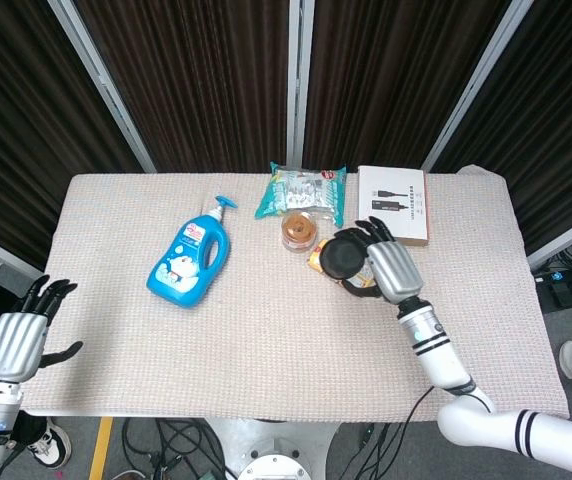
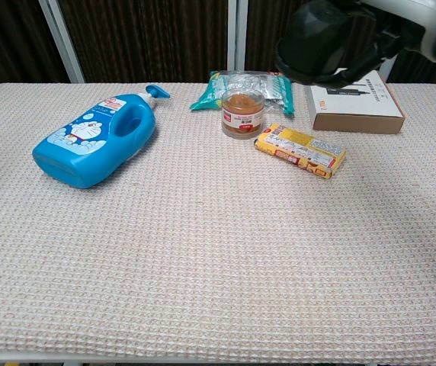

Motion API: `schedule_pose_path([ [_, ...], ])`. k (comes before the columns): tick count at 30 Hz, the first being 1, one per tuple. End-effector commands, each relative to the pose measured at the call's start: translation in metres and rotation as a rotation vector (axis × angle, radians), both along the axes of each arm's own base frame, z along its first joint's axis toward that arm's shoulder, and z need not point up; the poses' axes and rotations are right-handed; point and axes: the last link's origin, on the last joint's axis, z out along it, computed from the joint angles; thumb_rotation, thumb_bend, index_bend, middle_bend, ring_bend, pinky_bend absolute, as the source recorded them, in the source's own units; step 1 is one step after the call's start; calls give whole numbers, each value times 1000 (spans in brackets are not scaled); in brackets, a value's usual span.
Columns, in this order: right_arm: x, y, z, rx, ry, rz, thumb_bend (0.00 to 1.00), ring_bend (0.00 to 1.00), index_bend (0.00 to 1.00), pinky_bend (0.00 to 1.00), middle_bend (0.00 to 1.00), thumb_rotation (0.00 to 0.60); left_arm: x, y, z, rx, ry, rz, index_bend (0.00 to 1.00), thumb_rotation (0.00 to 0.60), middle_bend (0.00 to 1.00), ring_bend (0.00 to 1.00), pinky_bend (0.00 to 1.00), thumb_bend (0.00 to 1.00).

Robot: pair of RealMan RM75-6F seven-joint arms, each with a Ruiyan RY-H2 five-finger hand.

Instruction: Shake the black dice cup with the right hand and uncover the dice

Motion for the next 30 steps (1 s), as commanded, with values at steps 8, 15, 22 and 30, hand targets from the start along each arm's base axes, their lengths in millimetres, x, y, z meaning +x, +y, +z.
schedule_pose_path([
  [8, -54, 19, 2, 128, 111, -133, 227, 109, 403, 0, 484, 600, 6, 2, -1, 3, -10, -31, 174, 600, 136, 62, 304, 133],
  [15, -2, 17, -38, 162, 86, -40, 227, 111, 394, 0, 484, 600, 0, 3, 11, 43, -14, -14, 174, 600, 136, 62, 304, 133],
  [22, -123, 39, 73, -77, 120, -337, 227, 109, 392, 0, 484, 600, 4, 4, 4, 28, -12, -53, 174, 600, 136, 62, 304, 133],
  [30, -31, 15, -5, 119, 108, -41, 226, 110, 392, 0, 484, 600, 5, 2, 6, 52, 43, -65, 174, 600, 137, 62, 304, 133],
])
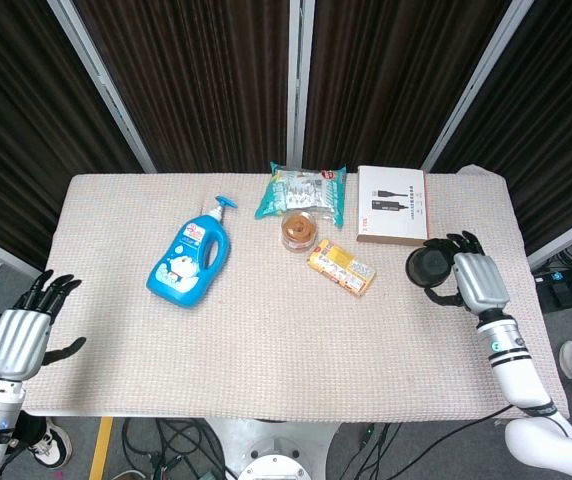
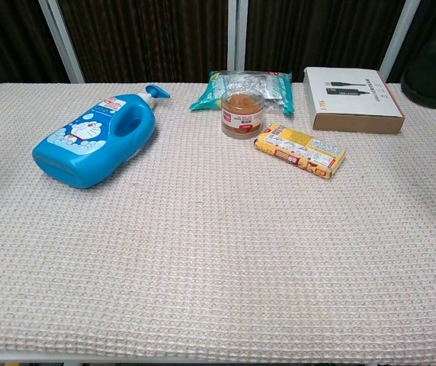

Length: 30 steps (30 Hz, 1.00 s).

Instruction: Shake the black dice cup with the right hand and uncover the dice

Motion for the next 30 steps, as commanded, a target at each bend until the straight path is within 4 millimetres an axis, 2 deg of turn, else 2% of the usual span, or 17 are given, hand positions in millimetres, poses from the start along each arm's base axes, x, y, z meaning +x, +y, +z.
schedule_pose_path([
  [1, 84, -8, -86, 176, -71, 213, 226, 110, 392, 0, 484, 600, -2, 0, 3, 18, 26, 8, 174, 600, 136, 62, 304, 132],
  [3, 105, -11, -102, 183, -59, 257, 226, 111, 391, 0, 484, 600, -2, 0, 4, 20, 28, 13, 174, 600, 136, 62, 304, 133],
  [4, 110, -11, -106, 177, -55, 261, 226, 111, 390, 0, 484, 600, -2, 1, 4, 20, 31, 13, 174, 600, 136, 62, 304, 133],
  [6, 101, -10, -98, 133, -31, 235, 226, 111, 390, 0, 484, 600, -4, 1, 3, 17, 35, 18, 174, 600, 136, 62, 304, 133],
  [7, 89, -9, -88, 99, -8, 215, 226, 111, 390, 0, 484, 600, -4, 1, 2, 12, 35, 22, 174, 600, 136, 62, 304, 133],
  [11, 18, -2, -14, -63, 25, 47, 226, 110, 390, 0, 484, 600, -8, 1, -2, -12, 51, 30, 174, 600, 136, 62, 304, 133],
  [12, 5, 1, -1, -89, 10, 11, 226, 109, 389, 0, 484, 600, -8, 1, -2, -15, 55, 31, 174, 600, 136, 62, 304, 133],
  [13, -7, 5, 12, -106, -6, -21, 226, 109, 389, 0, 484, 600, -8, 2, -3, -19, 56, 34, 174, 600, 136, 62, 304, 133],
  [15, -15, 9, 18, -94, -6, -29, 226, 108, 389, 0, 484, 600, -8, 2, -3, -27, 56, 34, 174, 600, 136, 62, 303, 133],
  [16, -13, 10, 14, -73, -4, -18, 226, 107, 389, 0, 484, 600, -7, 2, -3, -30, 63, 32, 174, 600, 137, 62, 303, 132],
  [19, 15, 4, -21, 35, -20, 66, 226, 106, 389, 0, 484, 600, -8, 1, -1, -32, 94, 29, 174, 600, 136, 62, 303, 133],
  [22, 72, -10, -77, 159, -33, 194, 226, 107, 389, 0, 484, 600, -9, -1, 2, -23, 97, 46, 174, 600, 136, 62, 302, 133],
  [25, 116, -18, -117, 235, -37, 252, 226, 109, 389, 0, 484, 600, -12, -3, 5, -22, 89, 68, 174, 600, 137, 62, 302, 132],
  [27, 128, -17, -126, 243, -45, 262, 225, 110, 390, 0, 484, 600, -12, -3, 7, -18, 87, 71, 174, 600, 136, 62, 302, 133],
  [28, 128, -17, -124, 232, -42, 258, 226, 110, 389, 0, 484, 600, -13, -3, 7, -18, 85, 72, 174, 600, 136, 62, 302, 133],
  [30, 114, -16, -111, 187, -34, 216, 225, 110, 388, 0, 484, 600, -13, -2, 6, -24, 80, 71, 174, 600, 136, 62, 302, 133],
])
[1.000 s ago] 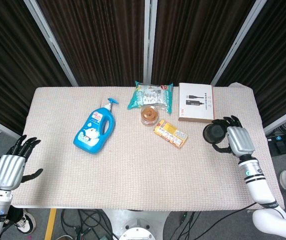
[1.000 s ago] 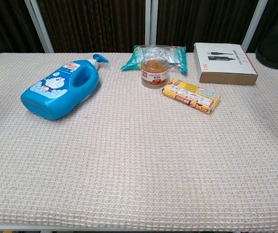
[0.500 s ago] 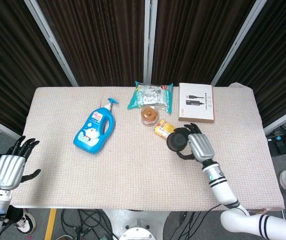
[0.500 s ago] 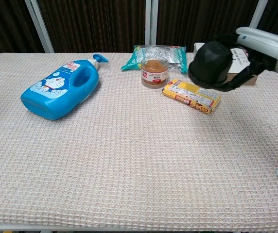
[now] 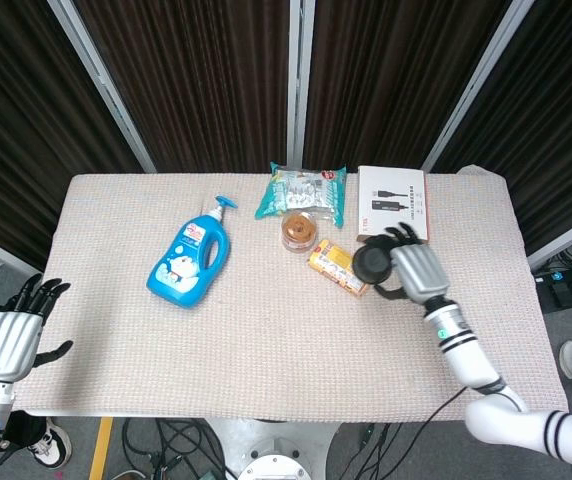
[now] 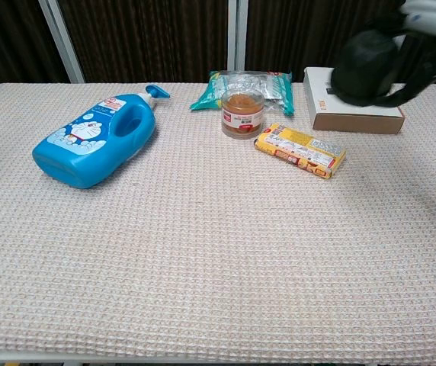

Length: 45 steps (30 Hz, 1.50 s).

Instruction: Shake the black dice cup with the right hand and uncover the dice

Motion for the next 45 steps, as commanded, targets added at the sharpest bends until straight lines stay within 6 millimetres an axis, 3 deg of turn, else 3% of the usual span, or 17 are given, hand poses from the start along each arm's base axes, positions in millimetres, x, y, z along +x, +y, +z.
schedule_pose_path([
  [1, 30, 5, -34, 50, -31, 6, 225, 110, 388, 0, 484, 600, -2, 0, -1, -11, -3, 0, 174, 600, 136, 62, 302, 132],
  [8, -76, 19, 58, -134, -9, -217, 226, 107, 388, 0, 484, 600, 0, 4, -7, -28, -7, -13, 174, 600, 136, 62, 302, 133],
  [11, -90, 31, 63, -116, -21, -226, 226, 106, 388, 0, 484, 600, 1, 5, -8, -25, -10, -16, 174, 600, 136, 62, 302, 133],
  [15, -57, 32, 19, 10, -60, -132, 225, 105, 388, 0, 484, 600, 0, 4, -8, -26, -5, -13, 174, 600, 136, 62, 302, 133],
  [20, 16, 24, -62, 201, -111, -4, 225, 107, 387, 0, 484, 600, -2, 3, -6, -17, 1, 3, 174, 600, 136, 62, 302, 133],
  [22, 24, 27, -71, 210, -126, -1, 225, 108, 386, 0, 484, 600, -1, 3, -4, -10, 5, 2, 174, 600, 136, 62, 302, 133],
  [25, 3, 29, -53, 118, -81, -11, 226, 108, 384, 0, 484, 600, -2, 3, -3, -10, 4, 6, 174, 600, 136, 62, 302, 133],
  [32, -100, 52, 52, -137, 13, -173, 226, 105, 384, 0, 484, 600, 0, 6, -11, -33, -2, -6, 174, 600, 136, 62, 302, 133],
  [35, -113, 62, 65, -143, 13, -190, 226, 104, 384, 0, 484, 600, 0, 7, -11, -30, -2, -7, 174, 600, 136, 62, 302, 133],
  [37, -104, 60, 55, -109, 1, -163, 225, 104, 384, 0, 484, 600, 1, 7, -10, -28, -3, -9, 174, 600, 136, 62, 302, 133],
  [40, -65, 49, 15, 2, -28, -70, 225, 104, 384, 0, 483, 600, 1, 5, -9, -21, -5, -11, 174, 600, 136, 62, 302, 133],
  [43, -10, 37, -38, 125, -58, 32, 225, 104, 384, 0, 482, 600, -1, 3, -6, -12, -1, -1, 174, 600, 136, 62, 302, 133],
  [45, 9, 34, -55, 156, -73, 53, 225, 105, 385, 0, 482, 600, -1, 3, -5, -8, -1, 2, 174, 600, 136, 62, 302, 133],
])
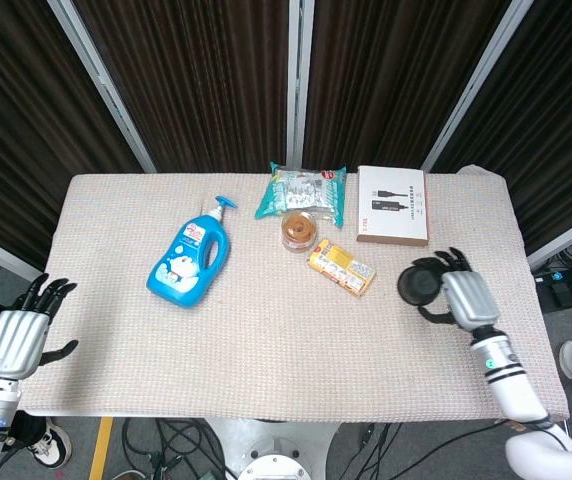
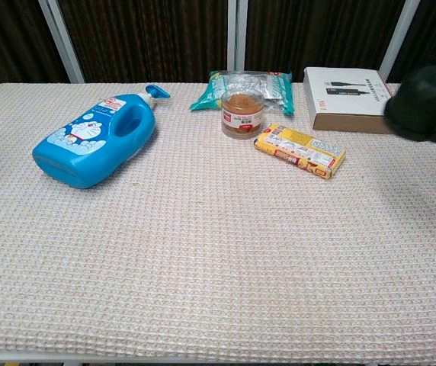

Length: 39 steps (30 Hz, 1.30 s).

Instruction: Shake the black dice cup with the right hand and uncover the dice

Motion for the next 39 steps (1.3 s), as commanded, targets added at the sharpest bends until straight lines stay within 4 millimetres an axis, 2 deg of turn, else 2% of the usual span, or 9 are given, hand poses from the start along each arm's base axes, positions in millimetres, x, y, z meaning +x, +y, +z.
schedule_pose_path([
  [1, 75, -6, -73, 160, -66, 132, 225, 105, 385, 0, 482, 600, 0, 1, 3, 7, 2, 1, 174, 600, 136, 62, 302, 133],
  [3, 65, -4, -64, 111, -35, 116, 224, 106, 385, 0, 482, 600, 1, 2, 4, 11, -2, -5, 174, 600, 136, 62, 302, 133],
  [7, -7, 8, -13, -27, 7, -59, 221, 104, 384, 0, 482, 600, 0, 2, 1, 2, -6, -7, 174, 600, 136, 62, 302, 133],
  [10, -41, 17, 10, -56, 13, -133, 221, 103, 384, 0, 482, 600, -1, 1, -1, 0, -10, -2, 174, 600, 136, 62, 302, 133],
  [12, -43, 22, 7, -33, 17, -121, 221, 103, 384, 0, 482, 600, -1, 1, -2, 0, -12, -3, 174, 600, 137, 62, 302, 133],
  [16, -21, 22, -29, 73, 27, -31, 222, 102, 384, 0, 480, 600, 1, 0, -2, 1, -7, -9, 174, 600, 136, 62, 302, 133],
  [19, -15, 22, -49, 109, 33, -23, 221, 102, 384, 0, 478, 600, 1, 0, 2, 14, -8, -8, 174, 600, 137, 62, 302, 133],
  [26, -40, 23, -50, 99, 43, -101, 221, 102, 383, 0, 476, 600, -3, -2, 2, 12, -12, 1, 174, 600, 136, 62, 302, 133],
  [39, -45, 22, -64, 134, 54, -116, 196, 93, 335, 0, 451, 600, -4, -2, 0, 11, -12, -3, 174, 600, 137, 62, 302, 133],
])
